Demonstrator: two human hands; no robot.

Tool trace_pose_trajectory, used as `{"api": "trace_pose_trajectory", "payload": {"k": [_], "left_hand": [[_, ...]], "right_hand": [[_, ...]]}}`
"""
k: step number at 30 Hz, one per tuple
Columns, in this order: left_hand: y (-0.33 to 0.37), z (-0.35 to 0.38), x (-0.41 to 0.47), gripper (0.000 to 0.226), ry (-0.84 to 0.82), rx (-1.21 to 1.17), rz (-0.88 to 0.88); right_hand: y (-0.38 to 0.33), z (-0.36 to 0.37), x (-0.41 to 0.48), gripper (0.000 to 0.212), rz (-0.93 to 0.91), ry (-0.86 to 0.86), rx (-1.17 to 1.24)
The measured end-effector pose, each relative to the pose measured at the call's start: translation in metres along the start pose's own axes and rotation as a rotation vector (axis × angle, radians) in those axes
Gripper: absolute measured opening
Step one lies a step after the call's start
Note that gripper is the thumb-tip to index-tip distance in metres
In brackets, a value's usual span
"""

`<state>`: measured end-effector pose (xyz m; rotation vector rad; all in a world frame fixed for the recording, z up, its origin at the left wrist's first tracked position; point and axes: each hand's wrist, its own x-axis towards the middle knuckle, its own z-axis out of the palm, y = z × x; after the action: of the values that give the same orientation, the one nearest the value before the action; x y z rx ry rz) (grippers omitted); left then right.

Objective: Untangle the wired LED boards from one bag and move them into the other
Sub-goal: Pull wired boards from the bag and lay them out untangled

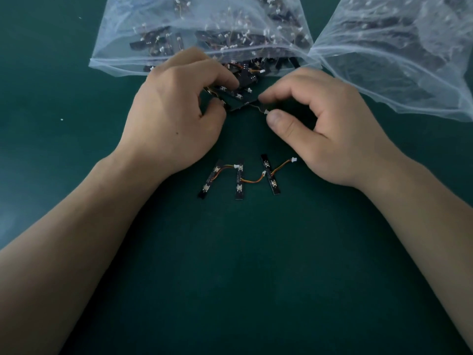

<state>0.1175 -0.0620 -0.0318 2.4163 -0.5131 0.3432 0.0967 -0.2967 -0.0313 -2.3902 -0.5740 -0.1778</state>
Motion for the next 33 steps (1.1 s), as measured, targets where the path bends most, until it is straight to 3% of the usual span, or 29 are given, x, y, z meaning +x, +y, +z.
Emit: {"api": "trace_pose_trajectory", "payload": {"k": [10, 15, 25, 33], "left_hand": [[-0.005, 0.003, 0.001, 0.047, -0.058, -0.001, -0.054], [0.001, 0.002, 0.000, 0.045, -0.071, -0.058, -0.017], [0.009, -0.006, -0.005, 0.036, -0.070, -0.179, -0.010], [0.006, -0.003, -0.006, 0.036, -0.109, -0.192, 0.024]], "right_hand": [[-0.001, 0.003, 0.002, 0.024, 0.182, 0.048, -0.052], [0.000, 0.006, 0.006, 0.004, 0.182, 0.059, -0.042], [0.005, 0.002, 0.006, 0.002, 0.188, 0.262, 0.196], [0.016, -0.017, 0.008, 0.007, 0.171, 0.153, 0.632]]}}
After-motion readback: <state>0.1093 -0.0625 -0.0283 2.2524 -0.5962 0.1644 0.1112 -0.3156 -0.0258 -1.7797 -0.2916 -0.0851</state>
